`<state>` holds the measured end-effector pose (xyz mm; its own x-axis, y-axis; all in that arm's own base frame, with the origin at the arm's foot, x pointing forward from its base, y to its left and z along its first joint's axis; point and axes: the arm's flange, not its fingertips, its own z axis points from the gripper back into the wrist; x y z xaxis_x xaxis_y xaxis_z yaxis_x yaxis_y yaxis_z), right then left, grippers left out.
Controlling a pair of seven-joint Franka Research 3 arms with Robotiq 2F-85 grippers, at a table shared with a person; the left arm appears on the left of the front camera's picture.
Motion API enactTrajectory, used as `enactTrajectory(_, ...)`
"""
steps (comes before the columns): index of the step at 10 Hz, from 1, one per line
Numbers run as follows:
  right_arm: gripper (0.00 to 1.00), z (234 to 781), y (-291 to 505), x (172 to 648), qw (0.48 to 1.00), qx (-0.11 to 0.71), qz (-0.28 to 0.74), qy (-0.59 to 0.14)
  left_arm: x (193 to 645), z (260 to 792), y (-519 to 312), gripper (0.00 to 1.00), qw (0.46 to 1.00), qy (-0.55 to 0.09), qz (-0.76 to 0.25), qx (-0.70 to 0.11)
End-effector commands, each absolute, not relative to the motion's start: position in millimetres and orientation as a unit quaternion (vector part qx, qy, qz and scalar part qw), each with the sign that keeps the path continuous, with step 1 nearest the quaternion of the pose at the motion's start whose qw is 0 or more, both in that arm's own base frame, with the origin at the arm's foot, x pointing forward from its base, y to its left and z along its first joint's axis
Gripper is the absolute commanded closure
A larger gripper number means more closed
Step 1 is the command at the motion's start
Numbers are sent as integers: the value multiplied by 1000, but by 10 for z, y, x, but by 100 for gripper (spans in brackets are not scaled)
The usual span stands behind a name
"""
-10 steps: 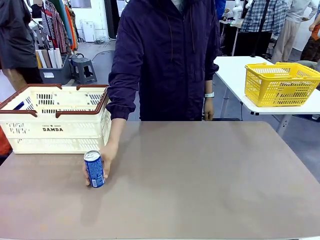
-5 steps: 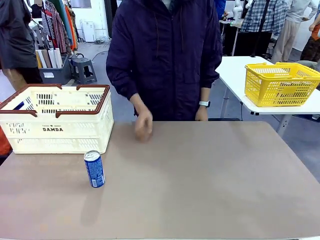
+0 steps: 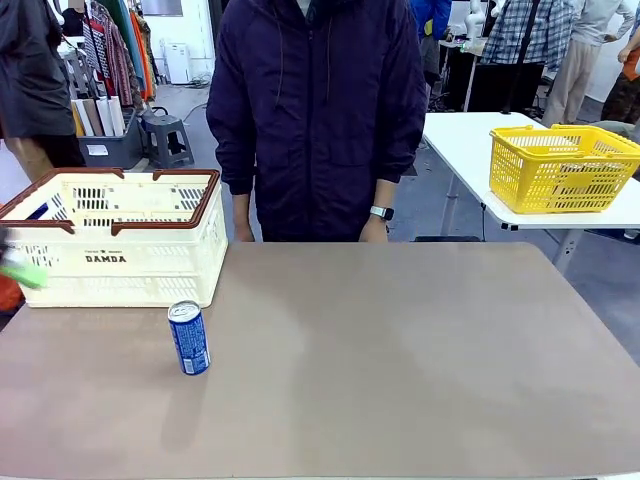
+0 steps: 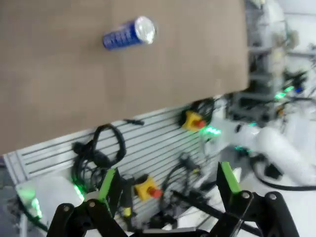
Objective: Place the drinks into the Shopping basket.
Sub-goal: Pick up one drink and place it into the Shopping basket.
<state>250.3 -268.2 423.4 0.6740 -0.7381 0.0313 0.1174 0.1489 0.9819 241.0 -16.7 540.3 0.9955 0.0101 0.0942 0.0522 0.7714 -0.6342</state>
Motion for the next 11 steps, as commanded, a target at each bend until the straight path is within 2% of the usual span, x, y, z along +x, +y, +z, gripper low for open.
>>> enactTrajectory(1,0,4257,-2708,2487,714,576,-295,-269,2681,5201,-817,0,971,-50,-49,-230)
enactTrajectory(4,0,4257,-2708,2487,714,576,-295,-269,2911,4853,-1762,0,992,-70,-71,-82)
enactTrajectory(5,0,4257,-2708,2487,714,576,-295,-269,3030,4823,-1857,0,993,-73,-56,-72)
enactTrajectory(6,0,4257,-2708,2487,714,576,-295,-269,2689,4902,-1721,0,985,-70,-97,-124)
enactTrajectory(8,0,4257,-2708,2487,714,576,-295,-269,2689,4902,-1721,0,985,-70,-97,-124)
enactTrajectory(10,0,4257,-2708,2487,714,576,-295,-269,2935,4766,-1913,0,992,-66,-72,-76)
enactTrajectory(11,0,4257,-2708,2487,714,576,-295,-269,3234,4669,-1951,0,995,-65,-24,-75)
